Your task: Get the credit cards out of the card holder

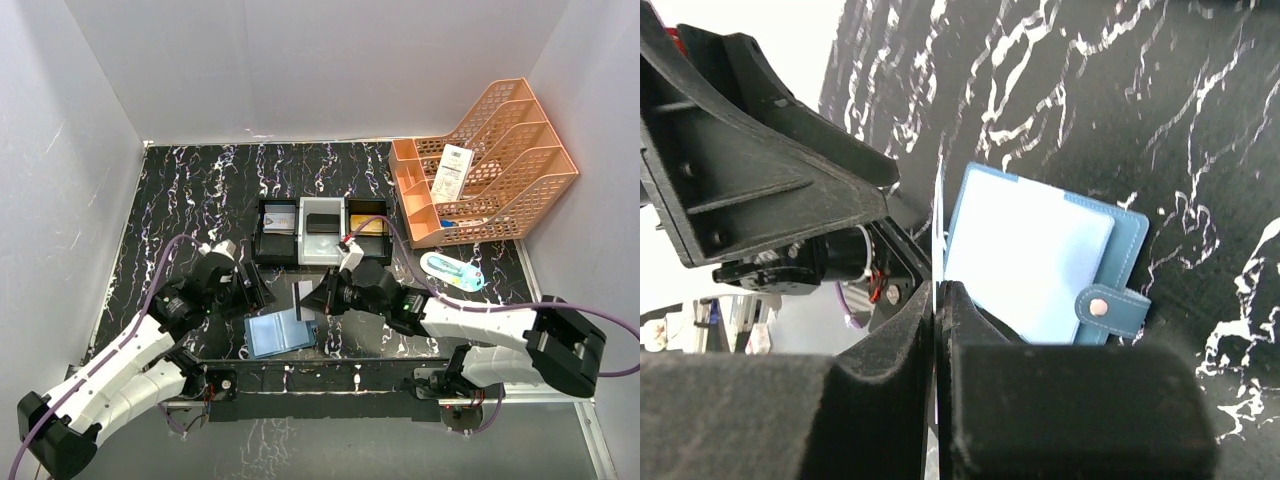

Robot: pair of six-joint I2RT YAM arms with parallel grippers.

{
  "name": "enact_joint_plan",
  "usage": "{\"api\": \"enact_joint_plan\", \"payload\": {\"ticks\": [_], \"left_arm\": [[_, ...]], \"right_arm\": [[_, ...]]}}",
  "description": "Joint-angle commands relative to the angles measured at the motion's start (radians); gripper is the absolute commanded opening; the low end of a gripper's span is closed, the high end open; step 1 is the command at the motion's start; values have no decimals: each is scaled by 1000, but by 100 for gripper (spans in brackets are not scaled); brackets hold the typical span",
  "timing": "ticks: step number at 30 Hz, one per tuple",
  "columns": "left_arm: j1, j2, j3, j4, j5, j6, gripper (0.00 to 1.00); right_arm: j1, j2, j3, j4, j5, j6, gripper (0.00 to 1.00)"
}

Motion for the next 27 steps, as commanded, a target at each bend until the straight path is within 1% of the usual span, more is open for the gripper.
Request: {"api": "enact_joint_plan", "payload": {"ticks": [1, 2, 3, 4, 11, 13, 15, 16, 17, 18, 19, 21, 24, 27], "left_arm": [[-1, 9, 100, -97, -70, 109, 79], [-1, 15, 123, -112, -92, 126, 85], [-1, 26, 144, -128, -117, 144, 94], [-1, 33, 168, -140, -144, 159, 98], [5, 113, 274, -128, -294, 275, 99], [26, 127, 293, -118, -335, 307, 99], [83, 126, 302, -98, -345, 342, 99], [133, 123, 300, -81, -329, 366, 99], [190, 119, 294, -61, -303, 397, 99], [281, 117, 284, -42, -257, 415, 99], [348, 118, 275, -26, -225, 429, 99], [439, 123, 254, -10, -197, 442, 99], [462, 106, 225, -11, -268, 448, 99], [462, 48, 215, -21, -298, 443, 99]], "right_arm": [[-2, -106, 0, 10, 120, -129, 0], [-2, -126, 5, 2, 141, -160, 0], [-2, -141, 10, -6, 159, -185, 0], [-2, -160, 18, -22, 177, -215, 0], [-2, -217, 53, -47, 260, -382, 0], [-3, -227, 63, -45, 268, -433, 0], [-2, -232, 73, -41, 292, -485, 0], [-2, -232, 74, -37, 310, -515, 0], [-2, -230, 73, -30, 324, -543, 0], [-2, -225, 73, -22, 329, -602, 0], [-2, -217, 80, -17, 338, -651, 0], [-2, -193, 107, -19, 350, -738, 0], [-2, -142, 160, -24, 343, -862, 0], [-3, -79, 213, -23, 328, -983, 0]]}}
